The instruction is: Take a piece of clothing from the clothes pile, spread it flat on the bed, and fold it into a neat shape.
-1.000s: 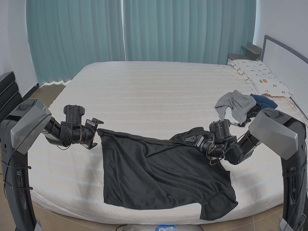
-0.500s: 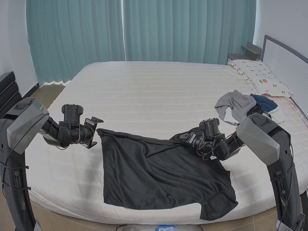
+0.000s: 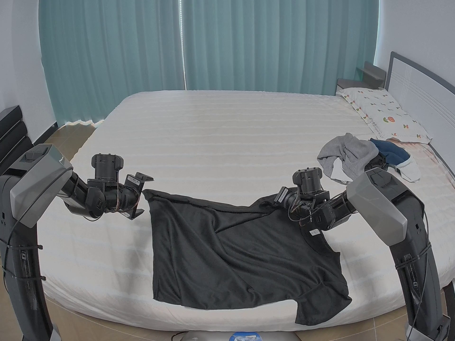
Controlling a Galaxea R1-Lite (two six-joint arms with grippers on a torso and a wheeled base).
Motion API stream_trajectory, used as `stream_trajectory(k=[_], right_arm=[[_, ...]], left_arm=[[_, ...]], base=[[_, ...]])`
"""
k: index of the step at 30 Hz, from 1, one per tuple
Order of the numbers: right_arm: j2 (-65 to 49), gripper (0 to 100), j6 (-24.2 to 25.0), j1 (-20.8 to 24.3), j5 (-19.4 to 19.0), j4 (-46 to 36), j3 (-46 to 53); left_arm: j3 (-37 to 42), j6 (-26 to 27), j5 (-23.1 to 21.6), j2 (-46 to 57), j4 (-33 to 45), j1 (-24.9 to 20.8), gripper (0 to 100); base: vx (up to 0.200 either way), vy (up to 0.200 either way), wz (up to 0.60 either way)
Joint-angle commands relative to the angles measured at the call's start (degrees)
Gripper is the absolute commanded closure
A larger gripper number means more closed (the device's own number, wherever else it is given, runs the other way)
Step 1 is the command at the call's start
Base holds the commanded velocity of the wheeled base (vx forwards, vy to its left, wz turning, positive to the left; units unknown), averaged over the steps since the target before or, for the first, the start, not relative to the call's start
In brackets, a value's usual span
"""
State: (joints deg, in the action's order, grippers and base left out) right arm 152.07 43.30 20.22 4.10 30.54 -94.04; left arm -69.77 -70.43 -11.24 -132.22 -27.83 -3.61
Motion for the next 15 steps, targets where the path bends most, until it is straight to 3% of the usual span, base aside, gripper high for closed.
stream_trajectory(k=[1,5,8,10,15], right_arm=[[0.5,100,-0.4,-0.1,0.1,0.0,-5.3],[2.7,100,-0.4,-0.1,0.5,-0.1,-12.6],[5.5,100,-0.6,-0.2,4.4,0.3,-19.0],[7.3,100,-0.8,-0.2,6.5,0.5,-20.6],[9.0,100,-2.3,0.2,6.7,3.3,-20.6]], left_arm=[[0.1,0.9,0.4,-0.1,0.0,-0.1,0],[0.1,0.9,0.4,-0.1,0.0,-0.1,0],[0.1,0.9,0.4,-0.1,0.0,-0.1,0],[0.1,0.9,0.4,-0.1,0.0,-0.1,0],[0.0,0.9,0.5,-0.1,0.0,-0.2,0]], base=[[0.0,0.0,0.0],[0.0,0.0,0.0],[0.0,0.0,0.0],[0.0,0.0,0.0],[0.0,0.0,0.0]])
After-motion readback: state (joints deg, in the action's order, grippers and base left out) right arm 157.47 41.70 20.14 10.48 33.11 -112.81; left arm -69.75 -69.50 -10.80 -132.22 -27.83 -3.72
